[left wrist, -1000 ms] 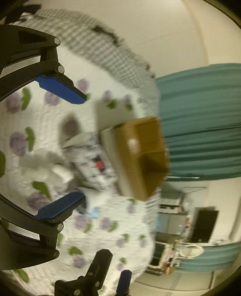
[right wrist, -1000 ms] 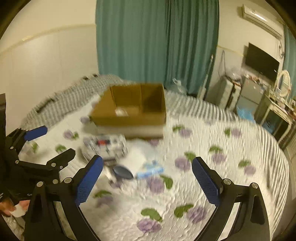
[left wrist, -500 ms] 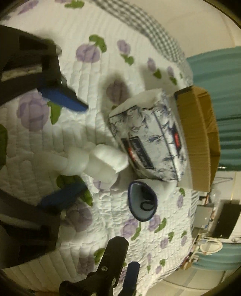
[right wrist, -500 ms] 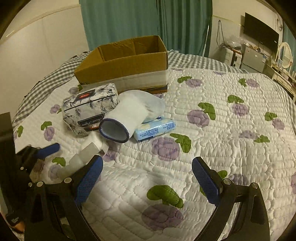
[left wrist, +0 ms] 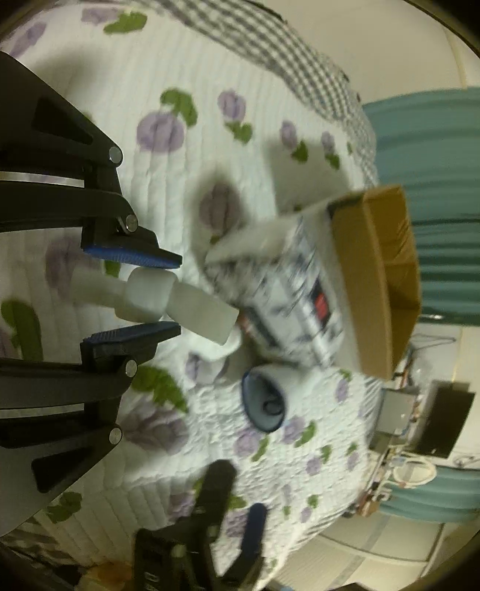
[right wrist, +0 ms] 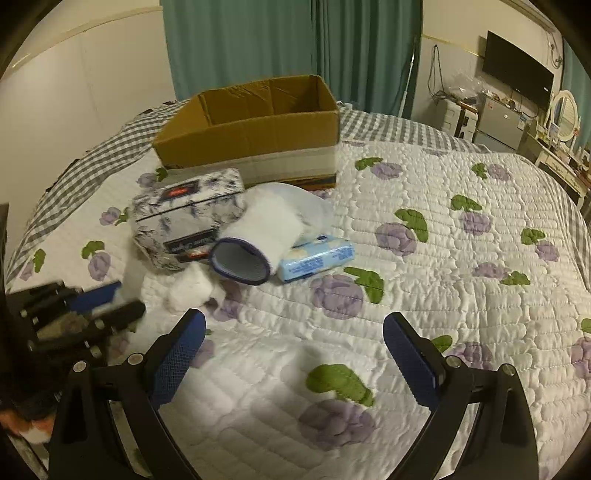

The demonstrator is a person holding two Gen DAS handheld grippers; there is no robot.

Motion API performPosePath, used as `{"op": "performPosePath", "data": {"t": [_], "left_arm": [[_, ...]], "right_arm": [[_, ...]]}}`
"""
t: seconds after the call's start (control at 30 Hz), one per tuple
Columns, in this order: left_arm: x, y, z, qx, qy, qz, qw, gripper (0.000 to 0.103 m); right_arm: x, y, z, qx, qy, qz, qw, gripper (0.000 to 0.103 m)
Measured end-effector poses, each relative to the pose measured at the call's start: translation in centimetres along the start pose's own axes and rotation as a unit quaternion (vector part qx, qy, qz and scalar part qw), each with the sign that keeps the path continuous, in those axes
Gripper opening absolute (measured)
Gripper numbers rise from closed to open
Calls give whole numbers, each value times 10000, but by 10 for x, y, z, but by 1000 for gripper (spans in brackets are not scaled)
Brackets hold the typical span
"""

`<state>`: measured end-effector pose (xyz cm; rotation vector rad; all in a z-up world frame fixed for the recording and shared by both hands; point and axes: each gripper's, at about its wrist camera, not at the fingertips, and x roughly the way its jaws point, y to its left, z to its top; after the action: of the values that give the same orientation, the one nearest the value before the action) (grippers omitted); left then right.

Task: Organize soft objects
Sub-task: 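Grasp a white sock with the left tool while the right tool grasps another white sock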

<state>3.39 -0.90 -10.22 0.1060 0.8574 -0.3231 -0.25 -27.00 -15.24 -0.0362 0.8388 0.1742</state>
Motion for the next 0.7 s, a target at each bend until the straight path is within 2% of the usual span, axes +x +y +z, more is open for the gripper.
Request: {"op": "performPosePath", "data": {"t": [0.13,0.2,0.33,0.43,0.53,0.7], "left_arm": [[-4,22,5,-145,-120,75,9998,29],[-2,33,5,-201,-119,146,9996,29],[7,50,1,-299,-79,220,9993,29],[14,59,-2,-369,-38,174,9992,29],[19,64,-4,-400,4,155,9991,29],[28,70,-8,-444,107,97,9989,29]], "right_arm": [[6,23,4,-145,161,266,9994,97],[19,40,6,-253,396,520,9975,97],[48,67,6,-534,742,620,9939,95],[68,78,6,-592,929,616,9920,85],[81,82,10,-582,999,548,9918,80],[99,84,14,-518,1162,509,9906,55]]}}
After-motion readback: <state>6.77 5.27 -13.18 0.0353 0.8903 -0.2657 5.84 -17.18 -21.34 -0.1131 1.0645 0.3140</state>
